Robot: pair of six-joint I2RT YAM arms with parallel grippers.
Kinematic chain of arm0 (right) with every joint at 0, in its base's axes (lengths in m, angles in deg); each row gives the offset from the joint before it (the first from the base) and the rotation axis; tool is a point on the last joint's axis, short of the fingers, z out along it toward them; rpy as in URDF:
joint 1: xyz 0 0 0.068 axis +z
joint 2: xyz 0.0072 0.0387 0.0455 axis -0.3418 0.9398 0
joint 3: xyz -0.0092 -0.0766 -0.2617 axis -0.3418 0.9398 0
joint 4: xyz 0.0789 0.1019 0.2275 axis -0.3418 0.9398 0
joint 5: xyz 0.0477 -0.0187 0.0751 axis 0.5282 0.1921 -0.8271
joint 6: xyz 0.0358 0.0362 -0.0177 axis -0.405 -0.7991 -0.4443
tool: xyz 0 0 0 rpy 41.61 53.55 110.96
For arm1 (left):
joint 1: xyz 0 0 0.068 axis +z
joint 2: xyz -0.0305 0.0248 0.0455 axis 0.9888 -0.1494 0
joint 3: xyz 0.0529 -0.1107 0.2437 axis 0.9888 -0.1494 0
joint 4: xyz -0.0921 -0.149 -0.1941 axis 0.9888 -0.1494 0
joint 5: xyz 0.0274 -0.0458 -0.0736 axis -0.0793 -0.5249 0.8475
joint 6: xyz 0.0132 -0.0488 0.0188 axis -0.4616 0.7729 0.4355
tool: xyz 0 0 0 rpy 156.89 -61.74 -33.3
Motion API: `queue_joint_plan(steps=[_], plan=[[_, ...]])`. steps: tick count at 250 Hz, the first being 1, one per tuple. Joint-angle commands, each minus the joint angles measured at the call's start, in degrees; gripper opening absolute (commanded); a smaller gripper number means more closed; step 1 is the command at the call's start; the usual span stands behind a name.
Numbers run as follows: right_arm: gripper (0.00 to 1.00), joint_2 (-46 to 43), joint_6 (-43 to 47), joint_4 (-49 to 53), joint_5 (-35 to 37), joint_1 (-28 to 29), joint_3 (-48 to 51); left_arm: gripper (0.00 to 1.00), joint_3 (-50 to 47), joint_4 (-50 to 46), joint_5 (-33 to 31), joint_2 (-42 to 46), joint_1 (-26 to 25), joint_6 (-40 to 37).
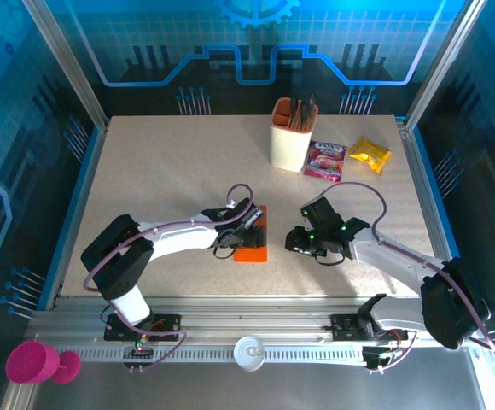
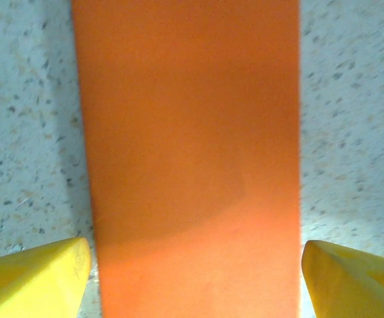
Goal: Fold a paper plane with a square sheet of paper (pick it up from the middle)
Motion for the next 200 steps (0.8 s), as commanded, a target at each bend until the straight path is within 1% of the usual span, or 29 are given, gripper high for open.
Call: queue_joint_plan(steps=[1, 43, 132, 151, 175, 200], plan=[[0.34, -2.0, 1.6, 1.9, -1.0, -1.5, 1.0, 0.84, -3.6, 0.0, 1.0, 0.3, -0.2, 1.7], [0.36, -3.2, 2.5, 2.6, -1.7, -2.0, 1.4, 0.84, -3.8, 2.7, 2.1, -1.3, -2.2, 3.0], [0.37, -5.4, 2.5, 2.3, -2.2, -2.2, 3.7, 0.84, 0.4, 3.4, 4.1, -1.0, -6.1, 5.8], [0.39, -5.2, 2.3, 1.6, -2.6, -2.2, 4.1, 0.84, 1.8, 1.5, 3.0, -0.1, -6.0, 5.2], [0.41, -4.6, 1.8, -0.7, -4.2, -2.2, 4.9, 0.85, 3.9, -2.6, 0.2, 1.0, -5.4, 2.2], [0.45, -3.2, 0.7, -4.1, -6.2, -2.1, 5.6, 0.86, 5.2, -5.7, -1.0, 1.3, -2.4, -1.2]])
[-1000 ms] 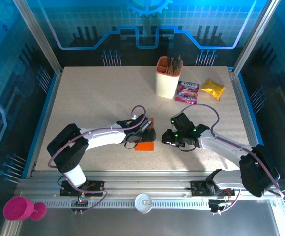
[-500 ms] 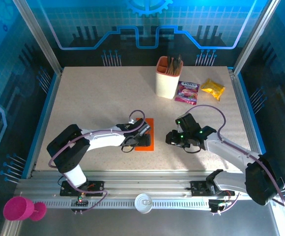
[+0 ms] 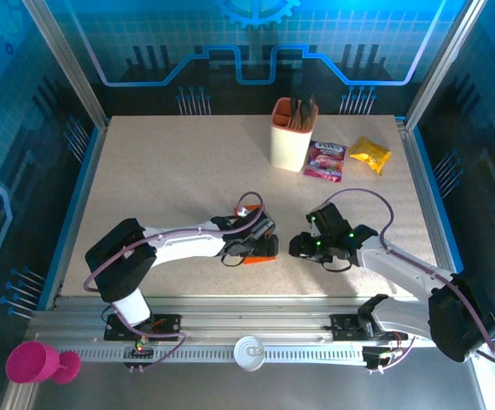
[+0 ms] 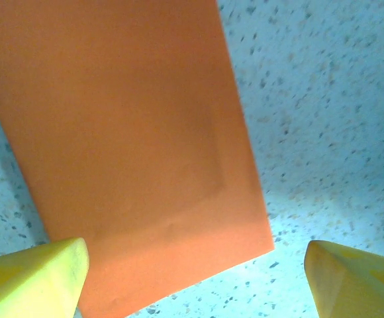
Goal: Fold a paper plane with a square sheet of paper (pick it up from the middle)
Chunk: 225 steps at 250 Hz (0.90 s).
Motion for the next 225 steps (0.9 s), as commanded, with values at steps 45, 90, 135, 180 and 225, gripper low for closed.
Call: queue_joint_plan(steps=[45, 90, 135, 180, 225], plan=[[0.46, 5.7, -2.2, -7.6, -4.7, 0.7, 0.2, 0.86, 1.3, -6.5, -2.2, 1.0, 11.2, -10.3], [0.45, 10.9, -3.7, -10.3, -4.8, 2.7, -1.3, 0.86, 2.5, -5.9, -2.3, -0.7, 14.9, -16.2], [0.43, 14.9, -4.8, -12.5, -4.5, 4.9, -2.3, 0.86, 4.4, -5.6, -2.3, -3.1, 15.6, -17.9], [0.41, 17.8, -5.2, -13.1, -4.0, 6.5, -3.9, 0.86, 5.3, -6.0, -4.3, -5.0, 16.5, -17.6], [0.38, 19.1, -5.3, -13.0, -3.6, 7.2, -5.0, 0.85, 4.5, -5.5, -4.3, -6.2, 17.6, -17.7]])
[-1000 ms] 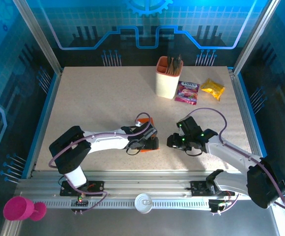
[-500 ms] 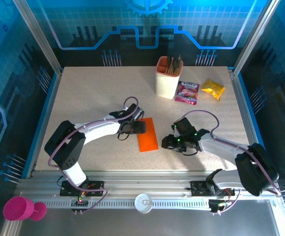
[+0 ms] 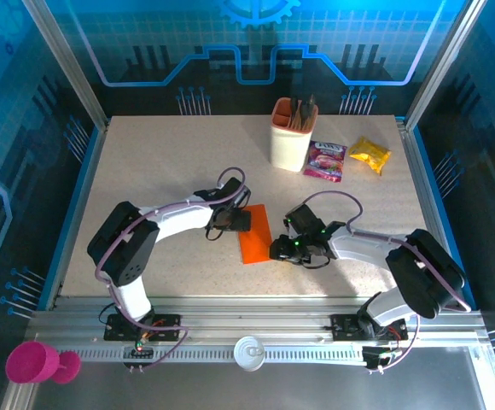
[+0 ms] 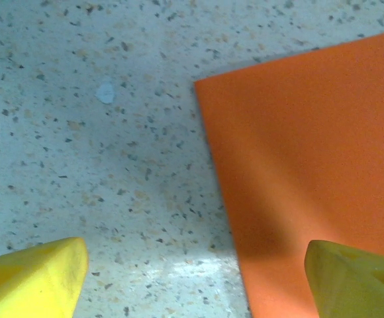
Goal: Fold a paper plane with a square sheet of paper (pick it up from the middle)
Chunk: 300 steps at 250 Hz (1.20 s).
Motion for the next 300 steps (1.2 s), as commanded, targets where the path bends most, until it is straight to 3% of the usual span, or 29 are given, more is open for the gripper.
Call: queue_joint_plan(steps=[1, 194, 300], plan=[[0.38, 1.2, -0.6, -0.6, 0.5, 0.8, -1.7, 0.85, 0.8, -1.2, -1.2, -1.4, 0.9, -1.1], [0.32, 5.9, -0.6, -1.1, -0.2, 1.7, -4.8, 0.85, -4.0, 3.9, 0.9, -4.4, 1.3, -0.6], [0.35, 1.7, -0.4, 2.6, 3.7, 1.8, -2.7, 0.85, -5.1, 5.0, 1.4, -4.7, 1.3, -0.4]])
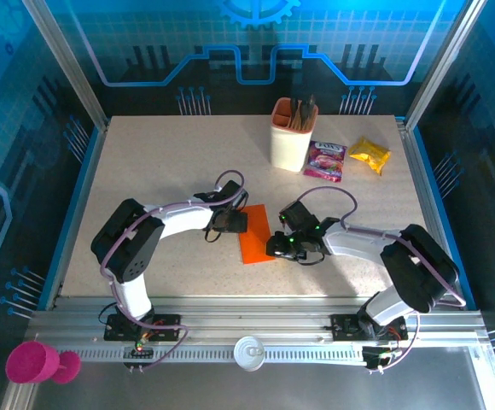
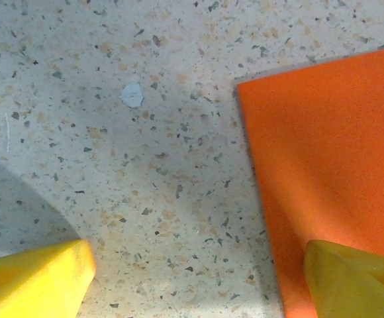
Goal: Fold a paper plane with a square sheet of paper (pick it up from the middle)
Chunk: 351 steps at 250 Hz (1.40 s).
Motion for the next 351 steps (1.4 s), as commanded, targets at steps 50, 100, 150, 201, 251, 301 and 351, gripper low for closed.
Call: queue_joint_plan(steps=[50, 100, 150, 201, 251, 301, 351], plan=[[0.34, 2.5, -0.5, 0.4, 0.3, 1.0, -0.4, 0.85, -2.6, 1.4, 2.6, -3.1, 0.5, -0.2], [0.33, 4.3, -0.5, -0.1, -0.2, 1.6, -1.4, 0.84, -2.9, 1.9, 3.0, -3.2, 0.5, 0.1], [0.29, 4.8, -0.4, 0.1, -0.4, 2.2, -2.9, 0.84, -3.5, 2.3, 3.0, -3.3, 0.5, 0.1], [0.26, 5.6, 0.1, 1.2, -0.3, 2.6, -4.9, 0.84, -4.0, 3.1, 3.3, -3.4, 0.5, 0.3], [0.26, 5.6, 0.0, 2.2, 0.6, 2.9, -5.4, 0.84, -4.6, 3.6, 3.8, -3.5, 0.5, 0.5], [0.35, 1.8, -0.1, 8.1, 6.0, 3.7, -4.2, 0.84, -5.2, 4.1, 3.9, -3.4, 0.5, 0.5], [0.36, 3.2, 0.4, 8.9, 6.2, 4.1, -5.6, 0.84, -5.2, 4.6, 4.1, -3.8, 0.5, 0.4]])
